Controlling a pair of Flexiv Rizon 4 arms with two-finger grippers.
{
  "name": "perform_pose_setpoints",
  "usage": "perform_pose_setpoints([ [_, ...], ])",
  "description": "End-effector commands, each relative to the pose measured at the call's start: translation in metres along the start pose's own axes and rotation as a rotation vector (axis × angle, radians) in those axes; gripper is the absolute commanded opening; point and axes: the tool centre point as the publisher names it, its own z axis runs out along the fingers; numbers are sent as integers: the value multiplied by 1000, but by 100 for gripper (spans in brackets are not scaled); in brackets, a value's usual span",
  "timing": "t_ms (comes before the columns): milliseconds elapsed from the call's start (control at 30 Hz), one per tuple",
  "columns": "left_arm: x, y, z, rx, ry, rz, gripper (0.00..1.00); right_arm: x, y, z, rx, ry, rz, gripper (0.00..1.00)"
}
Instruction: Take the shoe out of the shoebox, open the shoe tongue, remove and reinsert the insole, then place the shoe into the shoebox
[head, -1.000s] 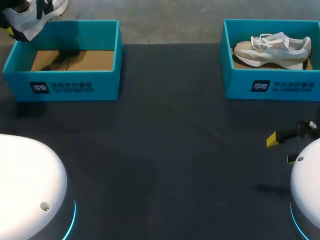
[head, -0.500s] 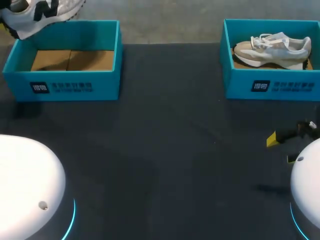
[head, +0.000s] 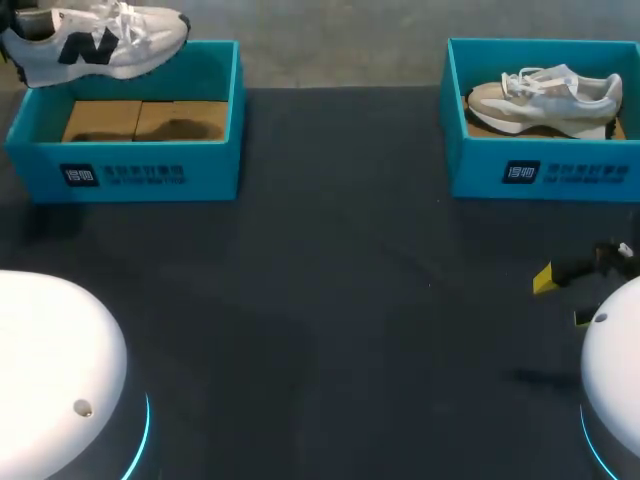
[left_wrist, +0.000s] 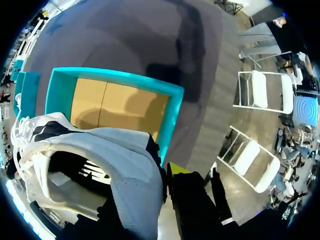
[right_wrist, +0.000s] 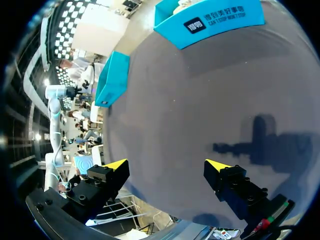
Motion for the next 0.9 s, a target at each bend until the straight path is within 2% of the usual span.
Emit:
perform_pose_setpoints([
  [33,0,-1,-1,-3,2,-1,0,1,-1,0,-1,-3,2,100],
  [433,-3,0,2,-11,-9,21,0,1,-1,0,-1,-3,2,100],
  [500,-5,2,5,13,-20,40,0,1,-1,0,-1,-3,2,100],
  [533,-8,6,10,59,-44,83,0,1,-1,0,-1,-3,2,100],
  [633,-12,11,17,73,-62,133,0,1,-1,0,-1,-3,2,100],
  [900,-22,16,32,13,-33,187,0,1,-1,0,-1,-3,2,100],
])
